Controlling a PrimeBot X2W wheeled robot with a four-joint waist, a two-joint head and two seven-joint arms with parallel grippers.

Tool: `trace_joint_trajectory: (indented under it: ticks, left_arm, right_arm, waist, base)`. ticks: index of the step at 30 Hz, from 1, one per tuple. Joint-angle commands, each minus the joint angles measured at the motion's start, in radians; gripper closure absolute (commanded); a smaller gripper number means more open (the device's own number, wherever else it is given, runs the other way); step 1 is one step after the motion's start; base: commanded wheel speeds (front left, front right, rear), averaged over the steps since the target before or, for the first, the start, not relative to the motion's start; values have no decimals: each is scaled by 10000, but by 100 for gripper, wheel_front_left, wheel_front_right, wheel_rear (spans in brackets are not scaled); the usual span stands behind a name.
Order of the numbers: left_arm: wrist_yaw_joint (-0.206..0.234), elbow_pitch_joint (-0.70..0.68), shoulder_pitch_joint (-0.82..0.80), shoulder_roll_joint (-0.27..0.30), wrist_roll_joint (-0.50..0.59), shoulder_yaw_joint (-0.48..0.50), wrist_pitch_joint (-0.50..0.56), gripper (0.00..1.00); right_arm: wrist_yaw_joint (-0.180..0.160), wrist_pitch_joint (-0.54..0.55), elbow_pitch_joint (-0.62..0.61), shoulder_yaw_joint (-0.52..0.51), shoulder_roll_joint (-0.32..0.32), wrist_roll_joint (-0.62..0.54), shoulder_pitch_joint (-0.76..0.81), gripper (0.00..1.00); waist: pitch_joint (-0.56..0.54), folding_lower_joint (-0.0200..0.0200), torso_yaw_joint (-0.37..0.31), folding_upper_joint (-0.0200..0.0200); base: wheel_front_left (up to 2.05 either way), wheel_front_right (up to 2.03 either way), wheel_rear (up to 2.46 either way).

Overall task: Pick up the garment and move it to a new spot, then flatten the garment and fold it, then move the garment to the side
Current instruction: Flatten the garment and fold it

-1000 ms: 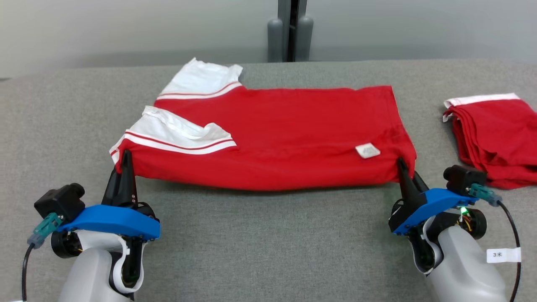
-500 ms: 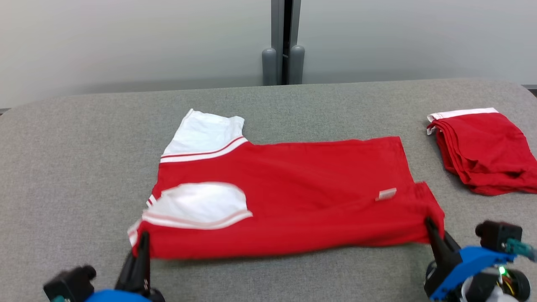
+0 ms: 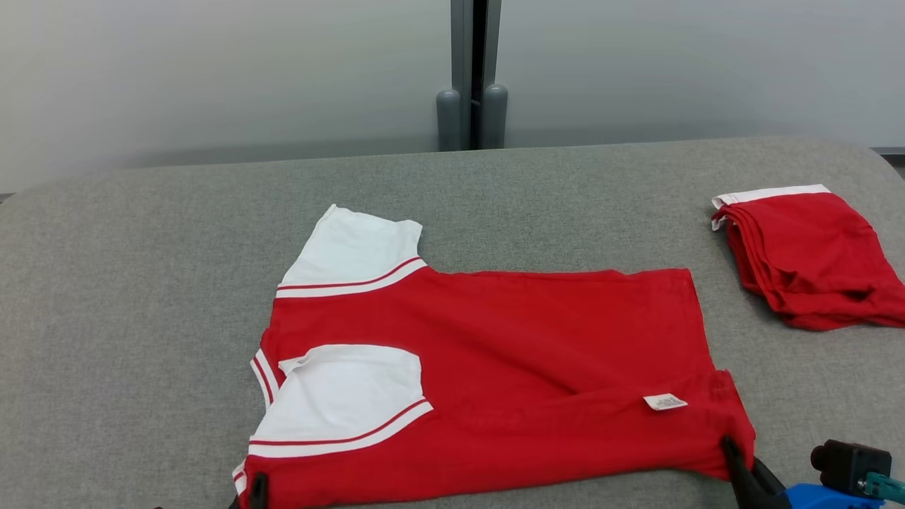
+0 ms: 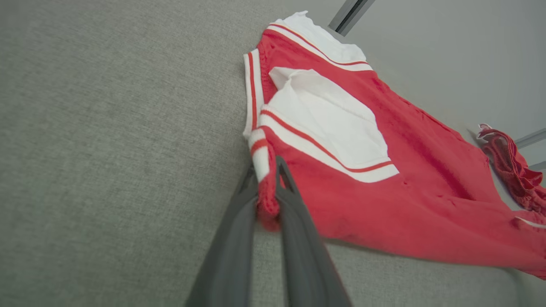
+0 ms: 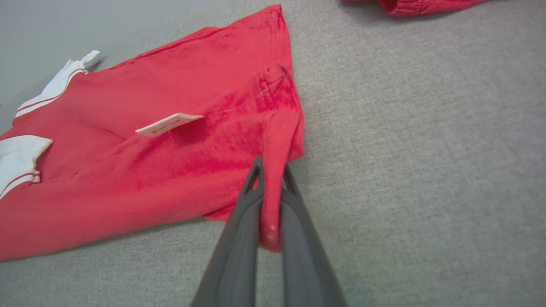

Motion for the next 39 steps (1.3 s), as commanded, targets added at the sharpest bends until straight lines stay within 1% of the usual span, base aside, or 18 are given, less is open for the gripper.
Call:
trace_joint_trajectory:
  ticks: [1, 7, 10, 14, 17, 19, 23, 29, 34, 39]
  left_arm:
    - [-12, 26, 28, 31, -44, -48, 87, 0]
    - [127, -416, -180, 416, 248, 77, 90, 0]
    - [138, -944, -664, 859, 542, 145, 291, 0]
    - [-4, -1473, -1983, 1762, 1099, 259, 854, 0]
    - [-199, -1656, -3450, 2388, 1356, 313, 1398, 0]
    - [-393, -1537, -4497, 2694, 1465, 261, 1790, 0]
    - [-781, -910, -6506, 3166, 1676, -48, 2599, 0]
    - [-1339, 957, -8810, 3608, 1609, -713, 3910, 0]
    - [-1579, 2432, -9828, 3977, 1511, -1355, 4750, 0]
    - [-1629, 3651, -10397, 4253, 1455, -1746, 5297, 0]
  right_arm:
    - [1, -35, 56, -25, 2, 79, 198, 0]
    - [1, -125, -102, -298, 1, 29, 241, 0]
    - [1, -129, -447, -460, -1, -89, 17, 0]
    - [1, -10, -1013, -624, 1, -317, -445, 0]
    - [1, 144, -1371, -648, 0, -584, -879, 0]
    - [1, 252, -1577, -545, 3, -711, -1249, 0]
    - [1, 401, -1742, -80, 2, -883, -2051, 0]
    - [1, 304, -1430, 930, -3, -811, -3221, 0]
    - [1, 109, -1027, 1565, -6, -664, -3952, 0]
    - [1, -143, -717, 1965, -2, -543, -4477, 0]
  waist:
    - [-24, 1, -19, 0]
    - [-51, 1, -78, 0]
    - [0, 1, -116, 0]
    - [141, 1, -204, 0]
    - [368, 1, -331, 0]
    - [586, 1, -453, 0]
    - [1160, 1, -849, 0]
    - [2108, 1, -1595, 0]
    - [2758, 1, -2167, 0]
    - [3336, 1, -2668, 0]
  base:
    - [0, 0, 0]
    - [0, 0, 0]
    - [0, 0, 0]
    - [0, 0, 0]
    - [0, 0, 0]
    - [0, 0, 0]
    - [0, 0, 0]
    - [0, 0, 0]
    - [0, 0, 0]
    - [0, 0, 0]
